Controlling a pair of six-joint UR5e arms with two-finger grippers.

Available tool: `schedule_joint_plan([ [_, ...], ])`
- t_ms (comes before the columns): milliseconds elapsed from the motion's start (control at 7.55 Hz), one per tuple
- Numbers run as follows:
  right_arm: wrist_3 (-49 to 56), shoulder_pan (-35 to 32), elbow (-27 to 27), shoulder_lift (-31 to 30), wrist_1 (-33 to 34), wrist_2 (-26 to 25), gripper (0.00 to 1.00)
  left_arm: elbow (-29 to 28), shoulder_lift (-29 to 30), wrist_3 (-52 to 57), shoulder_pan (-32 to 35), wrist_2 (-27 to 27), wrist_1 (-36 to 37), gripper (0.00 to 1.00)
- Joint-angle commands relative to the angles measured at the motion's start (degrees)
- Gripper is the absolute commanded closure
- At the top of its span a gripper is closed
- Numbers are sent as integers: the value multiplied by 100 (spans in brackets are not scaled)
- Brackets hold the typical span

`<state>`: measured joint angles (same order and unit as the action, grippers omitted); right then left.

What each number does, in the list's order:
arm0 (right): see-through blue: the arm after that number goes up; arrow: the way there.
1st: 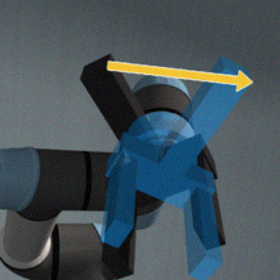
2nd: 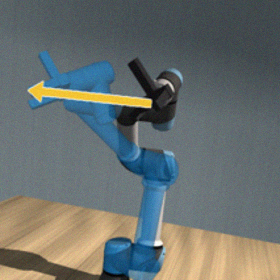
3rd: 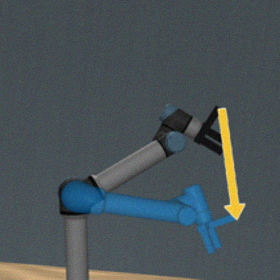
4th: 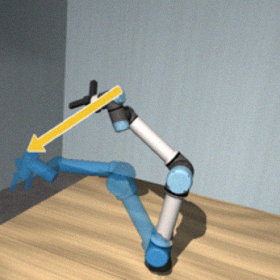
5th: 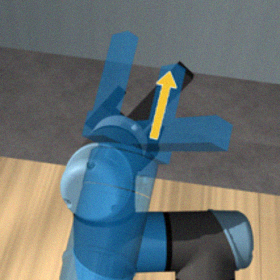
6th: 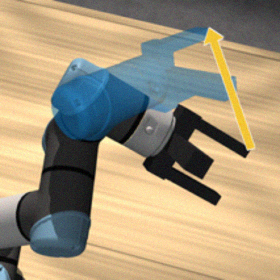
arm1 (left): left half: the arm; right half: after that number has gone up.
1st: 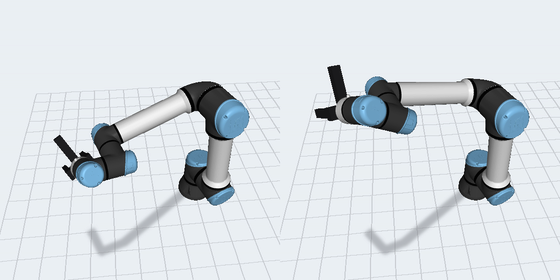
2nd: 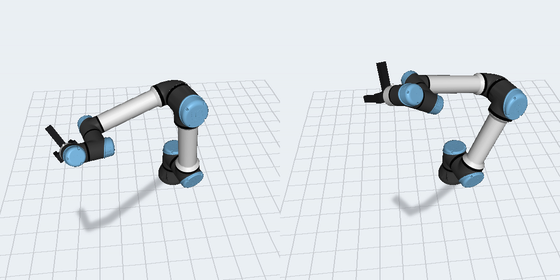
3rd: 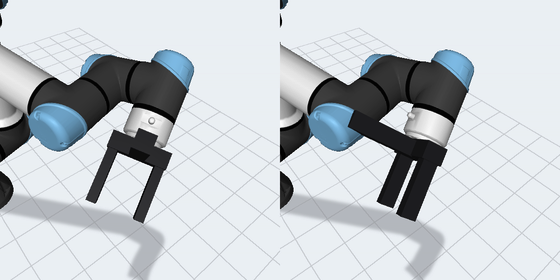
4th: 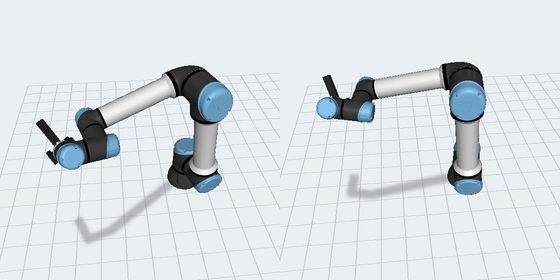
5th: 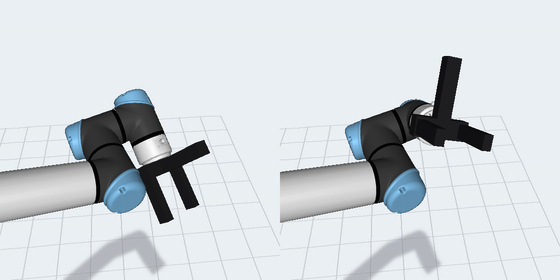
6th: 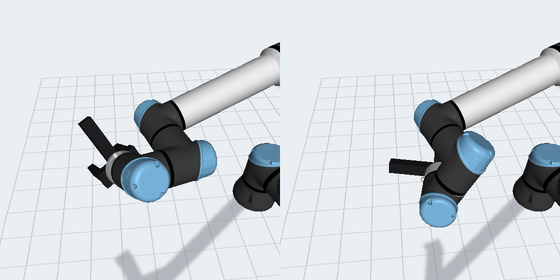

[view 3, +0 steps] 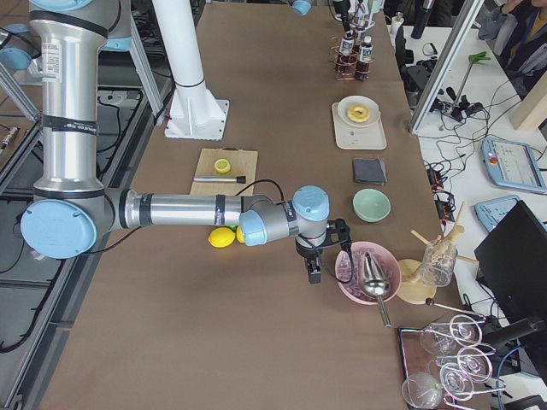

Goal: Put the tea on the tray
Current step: 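Reach the left gripper into the copper rack and grasp a dark tea bottle, then lift the tea bottle up out of the rack with the left gripper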

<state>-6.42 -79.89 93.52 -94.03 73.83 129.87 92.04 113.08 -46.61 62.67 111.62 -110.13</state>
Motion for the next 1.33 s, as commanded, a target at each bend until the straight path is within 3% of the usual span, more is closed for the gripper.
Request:
schedule_joint_plan([
  [0,0,0,0,8,0,4,0,-19,21,-6,17,0,-9,90],
  [133,0,0,0,-1,0,4,0,16,13,-23,43,0,-9,100],
  [530,0,0,-26,-1,0,-5,0,444,13,-15,394,148,139,100],
  [663,0,0,-35,-1,0,-5,0,725,30,-6,613,445,584,100],
  [1193,0,79,-70,-1,0,-14,0,1806,74,299,851,466,1903,100],
])
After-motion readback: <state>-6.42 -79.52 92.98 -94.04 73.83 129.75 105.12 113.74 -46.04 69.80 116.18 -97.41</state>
